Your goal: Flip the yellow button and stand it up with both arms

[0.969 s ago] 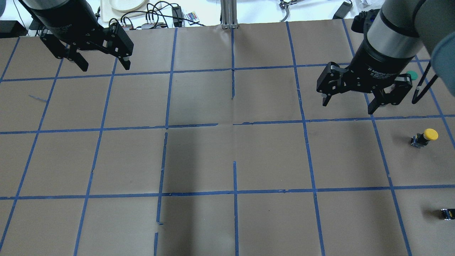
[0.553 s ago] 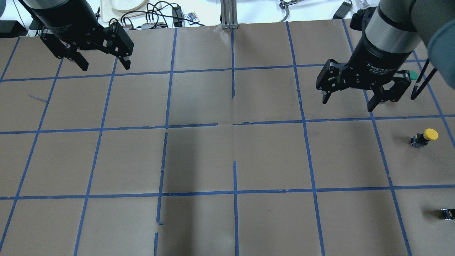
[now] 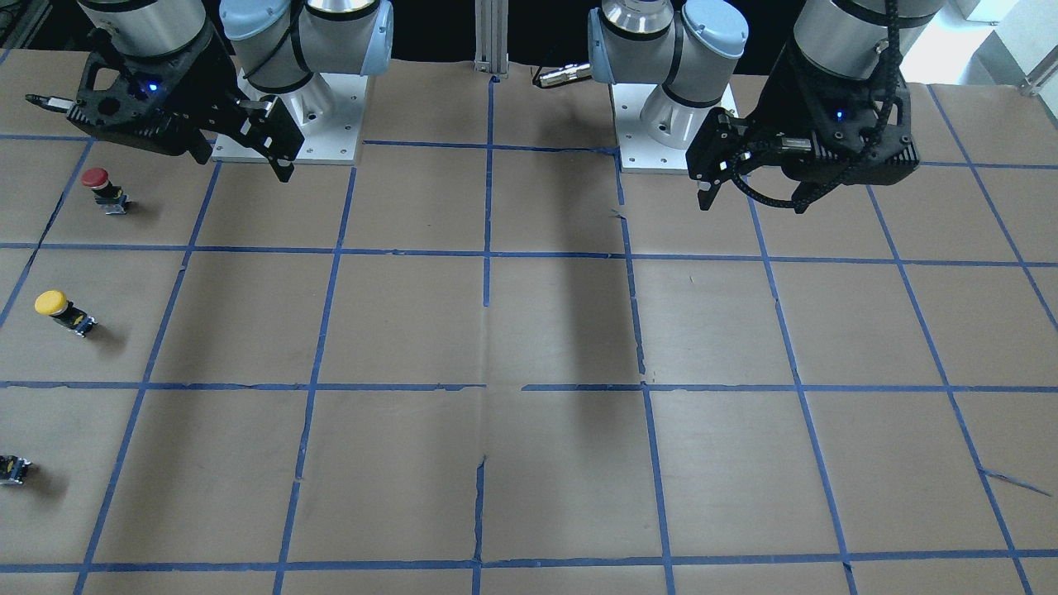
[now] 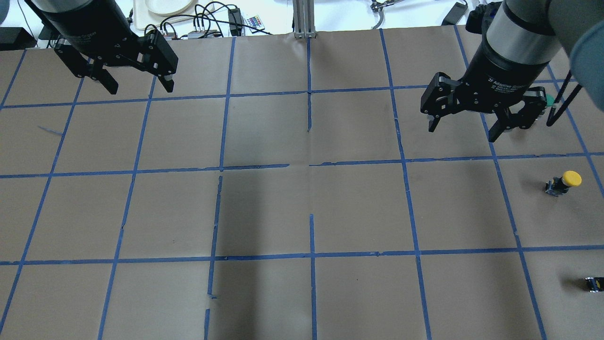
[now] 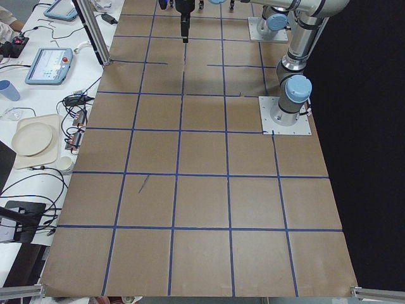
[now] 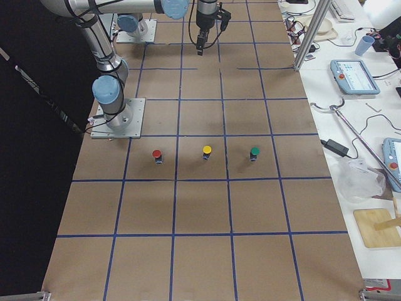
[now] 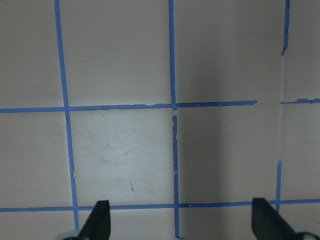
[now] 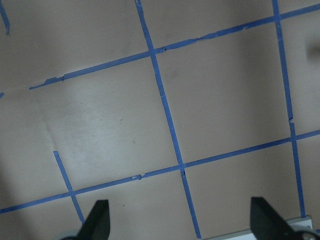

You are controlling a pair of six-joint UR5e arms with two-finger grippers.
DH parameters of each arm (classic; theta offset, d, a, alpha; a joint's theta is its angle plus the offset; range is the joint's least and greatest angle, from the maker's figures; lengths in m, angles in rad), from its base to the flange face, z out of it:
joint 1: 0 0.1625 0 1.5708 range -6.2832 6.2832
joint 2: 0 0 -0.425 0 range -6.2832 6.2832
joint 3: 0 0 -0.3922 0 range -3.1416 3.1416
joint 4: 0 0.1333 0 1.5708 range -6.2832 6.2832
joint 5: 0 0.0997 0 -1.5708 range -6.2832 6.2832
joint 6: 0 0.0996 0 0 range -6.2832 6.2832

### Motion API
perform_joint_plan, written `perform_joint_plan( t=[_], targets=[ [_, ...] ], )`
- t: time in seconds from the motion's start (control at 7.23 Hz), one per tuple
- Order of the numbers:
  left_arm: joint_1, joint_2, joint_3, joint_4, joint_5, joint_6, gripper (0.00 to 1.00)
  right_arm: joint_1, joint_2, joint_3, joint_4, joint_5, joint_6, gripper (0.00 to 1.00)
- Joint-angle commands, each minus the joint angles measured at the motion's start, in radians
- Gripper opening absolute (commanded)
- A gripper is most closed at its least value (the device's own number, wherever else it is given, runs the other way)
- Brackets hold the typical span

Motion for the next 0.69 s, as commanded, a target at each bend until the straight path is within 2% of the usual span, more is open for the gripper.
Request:
perform_joint_plan(
  t=[0.0,0.55],
  targets=[
    [0.000,0.002,0.000,0.000,0.000,0.000,1.00,0.000,0.001,-0.004,0.000,-0.002,0.001,1.00],
    [0.000,0.001,0.000,0.000,0.000,-0.002,1.00,0.000,-0.009,-0.005,-0.002,-0.001,0.004,1.00]
  ],
)
